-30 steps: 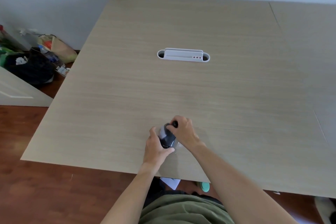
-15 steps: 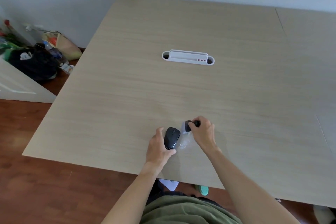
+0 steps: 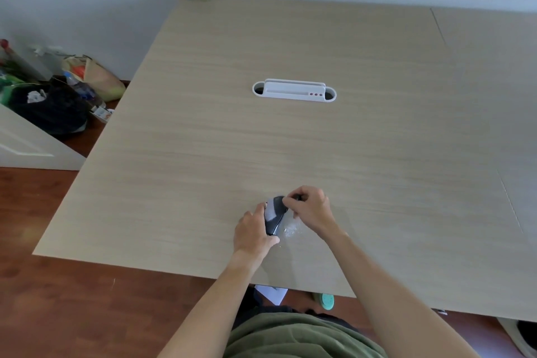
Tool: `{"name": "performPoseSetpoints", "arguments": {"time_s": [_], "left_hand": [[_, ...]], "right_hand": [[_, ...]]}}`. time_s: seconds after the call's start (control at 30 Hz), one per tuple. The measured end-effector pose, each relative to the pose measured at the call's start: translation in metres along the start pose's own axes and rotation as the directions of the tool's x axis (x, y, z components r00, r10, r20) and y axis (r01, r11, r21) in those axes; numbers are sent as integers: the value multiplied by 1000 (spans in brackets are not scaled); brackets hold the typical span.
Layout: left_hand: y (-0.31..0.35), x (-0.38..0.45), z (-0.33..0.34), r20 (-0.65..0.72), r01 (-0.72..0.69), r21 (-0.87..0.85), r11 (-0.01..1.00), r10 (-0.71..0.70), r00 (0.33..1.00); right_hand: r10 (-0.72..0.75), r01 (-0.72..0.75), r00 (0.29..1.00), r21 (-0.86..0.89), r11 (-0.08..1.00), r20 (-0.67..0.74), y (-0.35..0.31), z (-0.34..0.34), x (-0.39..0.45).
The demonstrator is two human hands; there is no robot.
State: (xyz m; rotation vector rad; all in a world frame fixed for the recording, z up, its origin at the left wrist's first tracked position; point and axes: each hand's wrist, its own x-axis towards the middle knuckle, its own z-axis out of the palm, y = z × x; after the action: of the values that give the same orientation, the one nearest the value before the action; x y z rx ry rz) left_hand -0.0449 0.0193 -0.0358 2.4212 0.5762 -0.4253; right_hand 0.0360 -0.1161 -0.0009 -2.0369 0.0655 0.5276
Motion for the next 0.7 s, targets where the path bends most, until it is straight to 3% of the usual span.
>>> {"name": "performPoseSetpoints", "arguments": {"time_s": [0.07,0.17,0.27,0.33,0.43,0.47,0.53,0.63,0.7], "left_hand": [[0,0,0,4,-1,-6,1000,1,1000],[0,1,-1,9,2,4,1000,-2,1000],[1,2,-2,18,1,5,1000,-1,1000],[1,3,-3,16,-5,-20,1000,6,1000],[2,5,-4,15,-6,-42,999,7,1000],[2,5,-4,14,-8,-35,999,8,1000],[1,5,-4,18,-19,-14,1000,19,1000],[1,4,-4,18,-28,-1,1000,28,999],[1,5,-5,20,-25,-6,1000,25,999]], "right_hand": [[3,6,993,-81,997,117,3,2,0],[-45,30,996,-181,983,-79,11,2,7],[-70,43,975,-133,990,-209,8,-8,10],[-55,44,991,-91,995,-123,3,-13,9],[1,12,983,-65,998,186,1,-9,1],[3,16,974,-80,997,226,3,-4,-1],[-32,51,989,-135,990,143,11,3,0],[-105,86,989,-174,981,-104,17,6,2],[-131,101,976,-174,980,-172,16,5,2]]}}
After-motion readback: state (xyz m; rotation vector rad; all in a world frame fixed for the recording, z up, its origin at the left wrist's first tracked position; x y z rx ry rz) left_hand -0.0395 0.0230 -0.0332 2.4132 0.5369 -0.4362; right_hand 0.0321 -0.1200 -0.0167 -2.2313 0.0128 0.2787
